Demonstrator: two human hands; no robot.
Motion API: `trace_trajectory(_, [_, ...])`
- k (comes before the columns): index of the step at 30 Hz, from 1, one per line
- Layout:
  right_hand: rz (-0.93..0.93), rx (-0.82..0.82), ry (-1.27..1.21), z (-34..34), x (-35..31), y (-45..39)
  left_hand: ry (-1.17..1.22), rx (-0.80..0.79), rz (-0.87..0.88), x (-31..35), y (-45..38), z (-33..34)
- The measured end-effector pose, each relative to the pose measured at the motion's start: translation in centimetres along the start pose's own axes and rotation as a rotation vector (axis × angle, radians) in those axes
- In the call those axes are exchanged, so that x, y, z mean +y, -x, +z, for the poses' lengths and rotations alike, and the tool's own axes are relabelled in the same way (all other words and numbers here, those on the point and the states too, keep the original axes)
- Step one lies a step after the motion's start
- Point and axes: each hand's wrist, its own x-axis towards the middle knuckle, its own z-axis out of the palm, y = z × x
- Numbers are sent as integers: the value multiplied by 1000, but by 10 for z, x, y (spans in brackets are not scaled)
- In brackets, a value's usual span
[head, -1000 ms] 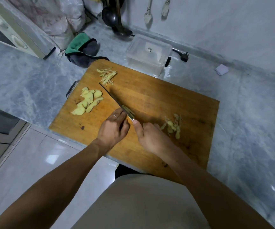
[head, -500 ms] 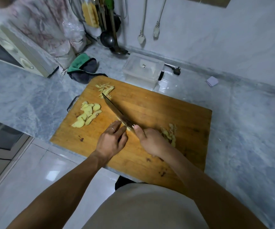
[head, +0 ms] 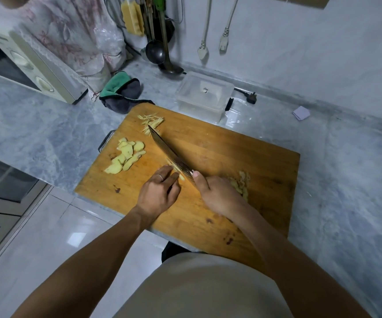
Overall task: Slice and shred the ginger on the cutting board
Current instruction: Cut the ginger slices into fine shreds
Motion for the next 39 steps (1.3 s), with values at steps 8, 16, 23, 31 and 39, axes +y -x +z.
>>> trace_trajectory(8, [-51, -6, 23, -2, -3, 3, 1, 14, -6, -1, 0, 2])
trace_trajectory(16, [-61, -13, 84, -10, 0, -3, 4, 22, -10, 0, 1, 1])
trace_trajectory(23, [-70, -18, 83, -12, -3, -1, -1, 27, -12, 1, 0, 1])
trace_trajectory(31, [-80, -16, 94, -11, -1, -1, -47, 9, -15, 2, -1, -1])
trace_trajectory(39, [-77, -11, 98, -9, 3, -2, -73, -31, -33, 5, -2, -4])
